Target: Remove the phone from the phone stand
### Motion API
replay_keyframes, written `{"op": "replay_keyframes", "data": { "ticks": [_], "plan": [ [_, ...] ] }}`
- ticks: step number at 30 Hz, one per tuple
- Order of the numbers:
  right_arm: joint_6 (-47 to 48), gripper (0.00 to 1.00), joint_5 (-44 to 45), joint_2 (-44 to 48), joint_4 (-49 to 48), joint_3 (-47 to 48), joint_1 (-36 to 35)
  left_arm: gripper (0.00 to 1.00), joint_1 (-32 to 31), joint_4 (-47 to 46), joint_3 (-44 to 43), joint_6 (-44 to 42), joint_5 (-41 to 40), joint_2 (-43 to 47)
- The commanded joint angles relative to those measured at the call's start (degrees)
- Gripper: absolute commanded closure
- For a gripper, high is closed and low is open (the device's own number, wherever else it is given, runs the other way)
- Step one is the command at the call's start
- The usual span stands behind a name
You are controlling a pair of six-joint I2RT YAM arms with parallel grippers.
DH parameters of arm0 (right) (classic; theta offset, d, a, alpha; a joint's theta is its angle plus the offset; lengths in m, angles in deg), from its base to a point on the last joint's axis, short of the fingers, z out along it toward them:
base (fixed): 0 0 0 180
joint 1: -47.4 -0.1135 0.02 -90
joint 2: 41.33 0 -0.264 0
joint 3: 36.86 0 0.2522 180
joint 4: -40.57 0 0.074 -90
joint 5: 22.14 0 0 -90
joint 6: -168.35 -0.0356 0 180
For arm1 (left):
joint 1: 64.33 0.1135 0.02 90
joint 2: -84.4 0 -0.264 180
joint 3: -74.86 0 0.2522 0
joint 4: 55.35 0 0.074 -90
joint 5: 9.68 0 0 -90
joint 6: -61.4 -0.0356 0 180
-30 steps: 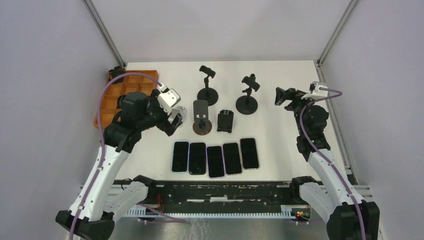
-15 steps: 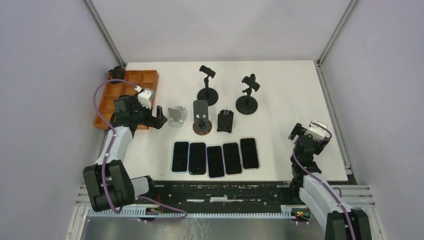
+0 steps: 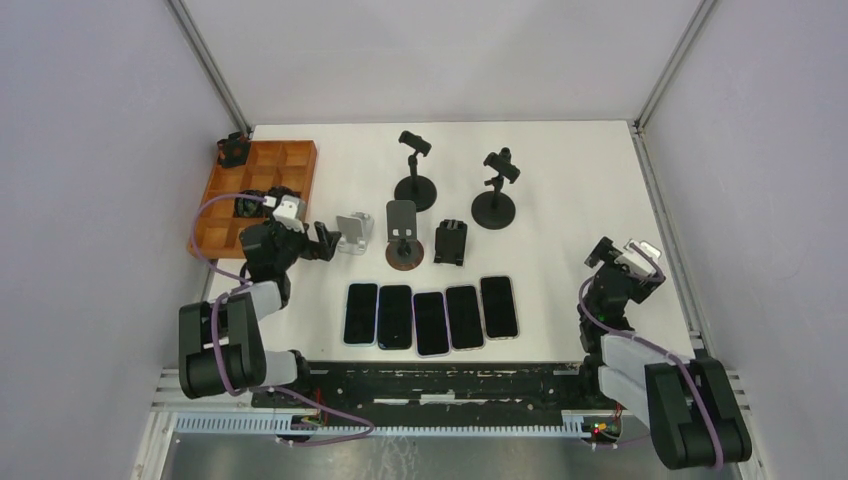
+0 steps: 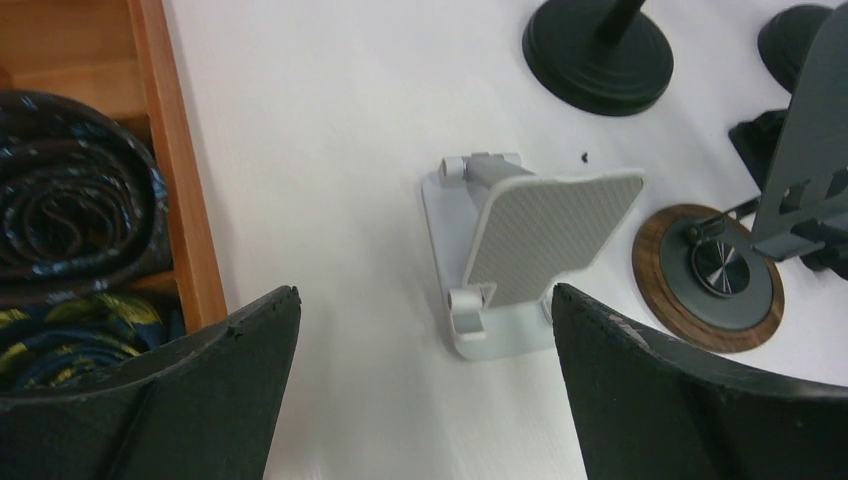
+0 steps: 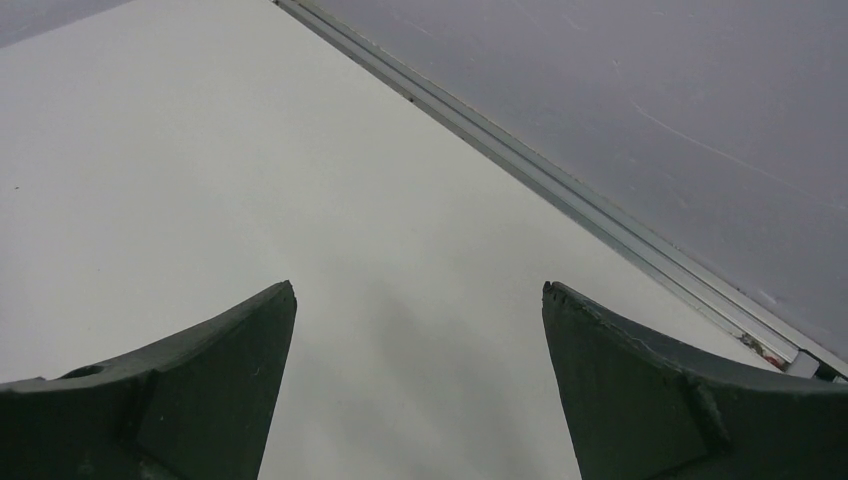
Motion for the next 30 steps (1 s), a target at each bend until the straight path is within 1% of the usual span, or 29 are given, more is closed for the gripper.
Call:
{"op": "replay_keyframes", "data": {
  "ticks": [1, 7, 9, 10, 12, 13, 14, 17, 21, 23, 24, 25, 26, 27, 28, 29, 30],
  "plan": [
    [5.3, 0.02, -0.8, -5.5, -12.9, -6.8, 0.3, 0.00, 0.0, -16.9, 0.9, 4.4, -0.5, -2.6],
    [7.0, 0.02, -3.2, -9.8, -20.9, -8.3, 0.3, 0.00, 0.0, -26.8, 5.5, 4.5, -1.0, -6.8],
    [7.8, 0.02, -4.2, -11.0, -24.2, -9.1, 0.3, 0.00, -0.1, -30.9, 6.5, 6.2, -1.1, -8.7],
    [8.0, 0.02, -4.6, -11.7, -24.9, -9.2, 0.3, 0.00, -0.1, -31.2, 6.2, 6.6, -1.2, -9.0],
    [9.2, 0.02, -5.4, -12.8, -26.6, -9.1, 0.3, 0.00, -0.2, -29.1, 5.3, 6.6, -2.5, -9.2],
    [9.4, 0.02, -6.2, -12.8, -25.5, -8.6, 0.2, 0.00, -0.2, -29.5, 5.3, 6.8, -2.5, -9.4],
    [9.5, 0.02, -7.4, -12.9, -24.6, -8.1, 0.2, 0.00, -0.3, -29.6, 5.3, 6.8, -2.8, -9.4],
    [12.8, 0.02, -12.5, -13.6, -27.6, -8.7, 0.2, 0.00, -1.0, -30.0, 6.2, 6.3, -4.9, -8.8],
    [16.3, 0.02, -19.7, -14.7, -32.3, -10.2, 0.1, 0.00, -3.7, -30.9, 7.6, 5.1, -11.2, -7.9],
    [19.0, 0.02, -26.5, -17.7, -33.9, -10.1, 0.1, 0.00, -6.0, -28.8, 6.7, 3.8, -15.7, -8.1],
    [20.3, 0.02, -27.5, -21.4, -40.6, -10.7, -0.2, 0.00, -7.3, -26.9, 5.9, 2.9, -18.2, -8.3],
    [21.4, 0.02, -26.1, -24.1, -46.3, -11.3, -0.8, 0.00, -8.3, -25.3, 4.8, 2.3, -19.8, -8.7],
    [20.6, 0.02, -25.0, -21.7, -41.1, -10.8, -1.1, 0.00, -8.7, -25.0, 4.3, 2.3, -20.2, -9.2],
    [19.8, 0.02, -24.8, -19.6, -33.5, -8.9, -1.1, 0.00, -8.9, -25.0, 4.3, 2.2, -20.3, -9.2],
    [20.1, 0.02, -24.5, -20.6, -33.8, -8.1, -1.1, 0.00, -8.8, -24.7, 4.3, 2.2, -20.3, -9.0],
    [20.4, 0.02, -24.0, -22.3, -36.2, -7.7, -1.1, 0.00, -8.8, -24.8, 4.2, 2.2, -20.3, -9.2],
    [20.1, 0.02, -23.6, -21.8, -34.4, -7.2, -1.1, 0.00, -8.9, -24.7, 4.1, 2.1, -20.4, -9.3]
  ]
}}
